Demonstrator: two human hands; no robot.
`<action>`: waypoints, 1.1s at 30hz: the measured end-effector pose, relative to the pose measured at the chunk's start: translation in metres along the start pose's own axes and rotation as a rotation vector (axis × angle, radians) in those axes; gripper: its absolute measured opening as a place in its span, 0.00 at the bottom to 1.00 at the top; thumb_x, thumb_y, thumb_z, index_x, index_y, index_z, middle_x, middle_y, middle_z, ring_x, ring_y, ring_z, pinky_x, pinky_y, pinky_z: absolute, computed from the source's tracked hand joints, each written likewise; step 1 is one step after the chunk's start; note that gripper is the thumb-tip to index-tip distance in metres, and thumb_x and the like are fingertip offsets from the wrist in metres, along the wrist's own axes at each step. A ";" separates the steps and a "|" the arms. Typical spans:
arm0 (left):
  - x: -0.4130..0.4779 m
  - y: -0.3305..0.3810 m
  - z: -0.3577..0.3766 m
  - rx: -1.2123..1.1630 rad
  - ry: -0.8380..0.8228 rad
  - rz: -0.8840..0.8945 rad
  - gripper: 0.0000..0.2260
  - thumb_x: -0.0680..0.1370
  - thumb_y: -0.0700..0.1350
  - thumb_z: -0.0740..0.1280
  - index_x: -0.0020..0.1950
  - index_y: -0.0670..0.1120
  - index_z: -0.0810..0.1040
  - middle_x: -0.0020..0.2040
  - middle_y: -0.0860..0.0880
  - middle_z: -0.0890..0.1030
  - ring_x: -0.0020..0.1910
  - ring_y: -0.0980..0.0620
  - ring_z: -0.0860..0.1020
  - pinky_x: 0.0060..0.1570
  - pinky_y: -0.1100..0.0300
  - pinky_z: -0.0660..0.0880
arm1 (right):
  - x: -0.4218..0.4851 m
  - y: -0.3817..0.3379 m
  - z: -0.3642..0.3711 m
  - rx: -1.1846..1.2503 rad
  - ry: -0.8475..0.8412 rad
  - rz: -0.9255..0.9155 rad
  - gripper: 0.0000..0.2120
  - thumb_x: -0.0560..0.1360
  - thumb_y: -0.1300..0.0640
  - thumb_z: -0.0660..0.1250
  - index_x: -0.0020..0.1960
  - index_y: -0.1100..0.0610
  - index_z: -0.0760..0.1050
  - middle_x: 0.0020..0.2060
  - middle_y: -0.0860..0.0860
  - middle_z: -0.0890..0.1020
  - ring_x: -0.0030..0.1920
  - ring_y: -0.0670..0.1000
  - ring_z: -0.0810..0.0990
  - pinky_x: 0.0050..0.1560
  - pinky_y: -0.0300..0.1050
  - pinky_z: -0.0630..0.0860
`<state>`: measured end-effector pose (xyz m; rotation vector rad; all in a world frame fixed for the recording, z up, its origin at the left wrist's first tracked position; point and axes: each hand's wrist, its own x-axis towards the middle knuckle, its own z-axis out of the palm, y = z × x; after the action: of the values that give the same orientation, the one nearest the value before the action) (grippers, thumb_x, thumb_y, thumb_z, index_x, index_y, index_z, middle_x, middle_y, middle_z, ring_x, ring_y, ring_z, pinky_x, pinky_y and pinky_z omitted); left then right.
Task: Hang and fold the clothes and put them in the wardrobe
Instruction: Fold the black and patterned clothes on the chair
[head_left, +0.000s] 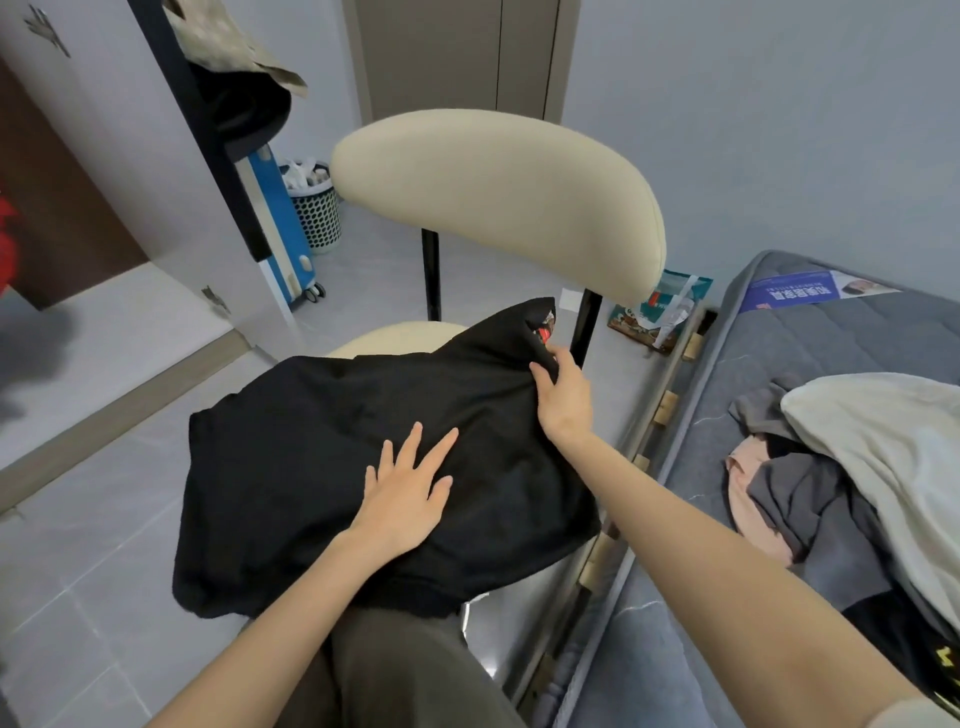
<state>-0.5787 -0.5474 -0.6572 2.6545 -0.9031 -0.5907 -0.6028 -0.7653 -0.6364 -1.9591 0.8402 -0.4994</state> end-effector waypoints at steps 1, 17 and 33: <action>0.004 -0.005 -0.003 0.003 -0.006 -0.016 0.25 0.83 0.54 0.51 0.76 0.66 0.43 0.80 0.52 0.41 0.77 0.39 0.42 0.74 0.40 0.47 | 0.009 -0.002 0.003 -0.019 0.018 -0.009 0.15 0.82 0.54 0.58 0.67 0.55 0.70 0.59 0.54 0.79 0.60 0.56 0.76 0.61 0.55 0.73; 0.031 -0.041 0.008 0.013 -0.185 -0.229 0.25 0.84 0.56 0.49 0.76 0.65 0.39 0.78 0.50 0.33 0.74 0.33 0.33 0.70 0.31 0.42 | -0.011 0.082 0.029 -0.343 -0.191 0.512 0.35 0.76 0.34 0.59 0.69 0.61 0.63 0.65 0.61 0.71 0.63 0.63 0.73 0.62 0.56 0.71; 0.051 -0.027 0.017 0.133 -0.143 -0.117 0.24 0.84 0.54 0.48 0.77 0.62 0.41 0.78 0.49 0.33 0.76 0.41 0.34 0.74 0.43 0.38 | 0.024 0.079 -0.052 -0.445 -0.045 0.210 0.17 0.82 0.53 0.59 0.67 0.60 0.68 0.63 0.60 0.73 0.61 0.62 0.74 0.59 0.56 0.72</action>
<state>-0.5358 -0.5611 -0.6968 2.8302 -0.8566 -0.7820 -0.6474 -0.8410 -0.6786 -2.2352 1.1905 -0.1492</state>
